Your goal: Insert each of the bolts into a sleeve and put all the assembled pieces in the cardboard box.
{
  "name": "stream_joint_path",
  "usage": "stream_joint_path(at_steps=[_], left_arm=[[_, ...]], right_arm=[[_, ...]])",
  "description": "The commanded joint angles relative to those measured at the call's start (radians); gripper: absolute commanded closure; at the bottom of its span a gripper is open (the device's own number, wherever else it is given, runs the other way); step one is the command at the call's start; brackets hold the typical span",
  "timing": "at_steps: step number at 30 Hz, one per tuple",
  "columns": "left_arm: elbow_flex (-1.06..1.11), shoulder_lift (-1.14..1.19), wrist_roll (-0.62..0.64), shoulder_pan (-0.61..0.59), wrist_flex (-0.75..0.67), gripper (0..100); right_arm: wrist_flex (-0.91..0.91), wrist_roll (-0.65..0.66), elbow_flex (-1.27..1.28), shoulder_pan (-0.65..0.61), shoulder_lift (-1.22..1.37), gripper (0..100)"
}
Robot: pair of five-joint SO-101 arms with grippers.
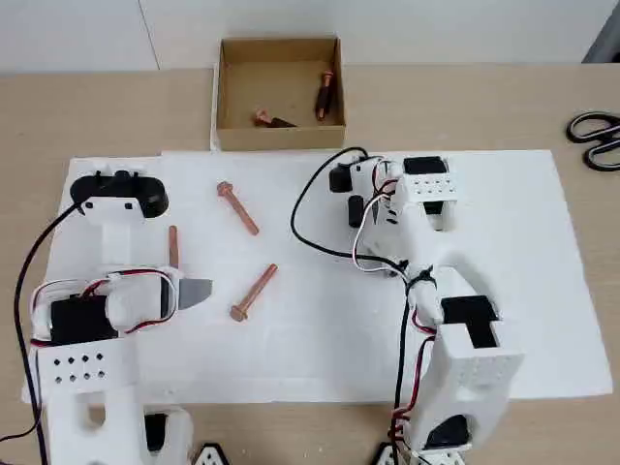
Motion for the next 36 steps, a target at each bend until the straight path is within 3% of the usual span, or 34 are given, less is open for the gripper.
stream_joint_path(at_steps=[1, 5, 13, 23, 28, 36], left_arm=[[-0.005, -0.012, 0.002, -0.006, -0.026, 66], [-0.005, -0.012, 0.002, -0.006, -0.026, 66], [-0.005, -0.012, 0.002, -0.006, -0.026, 66], [-0.005, -0.012, 0.002, -0.006, -0.026, 66], [-0.005, -0.012, 0.002, -0.006, -0.026, 66], [-0.005, -0.012, 0.002, -0.006, -0.026, 66]], right_arm=[[-0.012, -0.025, -0.025, 0.002, 0.013, 92.8], [-0.007, -0.037, -0.029, -0.008, 0.002, 85.3], [-0.01, -0.037, -0.029, -0.081, -0.053, 85.4], [-0.031, -0.031, -0.025, -0.077, -0.05, 85.7], [-0.073, -0.032, -0.029, -0.054, -0.033, 99.8], [0.038, -0.035, -0.084, 0.045, -0.12, 99.5]])
